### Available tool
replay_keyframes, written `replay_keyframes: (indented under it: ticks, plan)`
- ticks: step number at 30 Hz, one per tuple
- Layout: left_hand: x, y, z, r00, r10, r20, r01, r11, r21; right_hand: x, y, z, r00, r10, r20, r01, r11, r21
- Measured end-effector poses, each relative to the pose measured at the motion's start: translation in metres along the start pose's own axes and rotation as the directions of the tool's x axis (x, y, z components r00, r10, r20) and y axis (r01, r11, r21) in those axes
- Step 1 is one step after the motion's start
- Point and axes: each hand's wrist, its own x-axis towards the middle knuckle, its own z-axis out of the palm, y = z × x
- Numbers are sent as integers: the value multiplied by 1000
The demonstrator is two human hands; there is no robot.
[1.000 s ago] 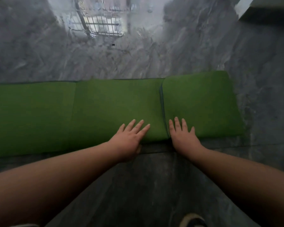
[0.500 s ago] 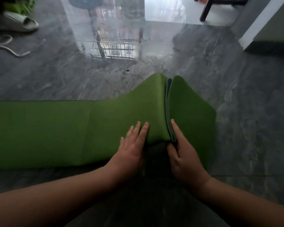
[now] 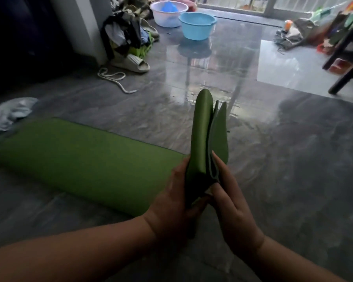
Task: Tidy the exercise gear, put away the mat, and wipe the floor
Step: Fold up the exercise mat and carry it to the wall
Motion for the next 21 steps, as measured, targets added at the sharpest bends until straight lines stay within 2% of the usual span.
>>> replay_keyframes:
  ticks: [3, 7, 12, 17, 21]
  plan:
    - [-2, -16, -28, 998, -54, -37, 57, 995, 87, 13, 6, 16, 995, 69, 75, -77, 991, 113]
    - [0, -16, -29, 994, -108, 19, 103, 980, 170, 13, 24, 19, 999, 10, -38, -7, 997, 75]
    - [13, 14, 20, 994, -21, 106, 20, 1000, 10, -6, 24, -24, 965, -121, -234, 89, 985, -145]
    - [28, 46, 98, 979, 73, 189, -61, 996, -68, -36, 1, -94, 913, -126, -387, 68, 985, -159]
    - [33, 84, 163, 959, 106, 261, -62, 984, -170, -63, -21, -146, 854, -174, -491, 36, 960, -278]
